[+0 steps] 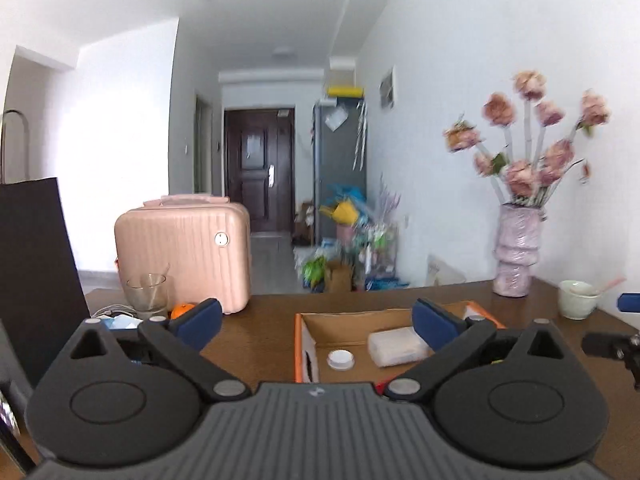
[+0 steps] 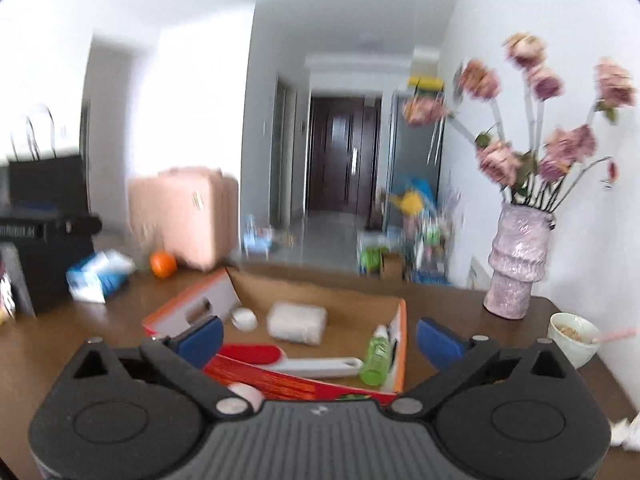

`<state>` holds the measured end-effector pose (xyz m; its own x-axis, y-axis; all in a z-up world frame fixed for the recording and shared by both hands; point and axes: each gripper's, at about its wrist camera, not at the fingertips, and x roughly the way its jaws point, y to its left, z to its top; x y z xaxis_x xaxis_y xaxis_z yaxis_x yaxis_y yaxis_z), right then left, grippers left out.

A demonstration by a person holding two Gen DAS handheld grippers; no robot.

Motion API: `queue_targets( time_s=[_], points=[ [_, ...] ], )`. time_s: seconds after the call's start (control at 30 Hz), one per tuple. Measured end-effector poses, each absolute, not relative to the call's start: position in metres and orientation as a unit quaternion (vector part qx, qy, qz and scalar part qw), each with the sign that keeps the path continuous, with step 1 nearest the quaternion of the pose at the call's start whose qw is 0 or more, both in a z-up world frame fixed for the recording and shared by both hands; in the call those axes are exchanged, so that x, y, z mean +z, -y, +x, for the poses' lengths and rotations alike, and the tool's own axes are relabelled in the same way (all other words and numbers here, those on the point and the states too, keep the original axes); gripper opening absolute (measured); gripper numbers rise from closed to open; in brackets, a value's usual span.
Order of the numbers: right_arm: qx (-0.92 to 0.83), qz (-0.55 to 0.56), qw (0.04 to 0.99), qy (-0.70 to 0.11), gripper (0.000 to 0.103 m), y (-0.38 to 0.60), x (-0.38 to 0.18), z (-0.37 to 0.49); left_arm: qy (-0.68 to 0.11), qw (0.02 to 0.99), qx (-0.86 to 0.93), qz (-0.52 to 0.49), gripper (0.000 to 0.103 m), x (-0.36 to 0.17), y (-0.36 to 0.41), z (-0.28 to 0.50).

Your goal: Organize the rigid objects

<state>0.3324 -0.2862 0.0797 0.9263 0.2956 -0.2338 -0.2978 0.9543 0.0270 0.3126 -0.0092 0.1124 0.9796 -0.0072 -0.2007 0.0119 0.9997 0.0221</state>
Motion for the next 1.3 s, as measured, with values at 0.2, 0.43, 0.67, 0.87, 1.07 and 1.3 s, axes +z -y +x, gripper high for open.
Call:
queue_targets(
  time_s=[0.2, 0.43, 0.67, 0.87, 1.07, 1.3],
  points=[
    [0.144, 0.029, 0.981, -0.127, 0.103, 0.290, 0.051, 0.284, -0.082, 0.996, -0.008, 0.021, 0.103, 0.085, 0.017, 0.245],
    [0.138, 0.028, 0.983, -0.121, 0.103, 0.286, 0.048, 0.248, -0.085, 0.996, -0.006, 0.026, 0.103, 0.073, 0.020, 0.207],
    [0.143, 0.030, 0.983, -0.108, 0.103, 0.289, 0.039, 0.199, -0.103, 0.995, 0.010, 0.000, 0.103, 0.060, 0.010, 0.166],
    [0.134, 0.052, 0.981, -0.129, 0.103, 0.295, -0.005, 0.150, -0.144, 0.989, 0.023, -0.038, 0.103, 0.022, -0.011, 0.109],
    [0.141, 0.079, 0.970, -0.183, 0.103, 0.293, -0.047, 0.130, -0.209, 0.977, 0.043, 0.004, 0.103, -0.011, 0.000, 0.111],
    [0.129, 0.067, 0.971, -0.188, 0.103, 0.296, -0.048, 0.149, -0.247, 0.968, 0.029, -0.011, 0.103, -0.016, 0.005, 0.146]
  ],
)
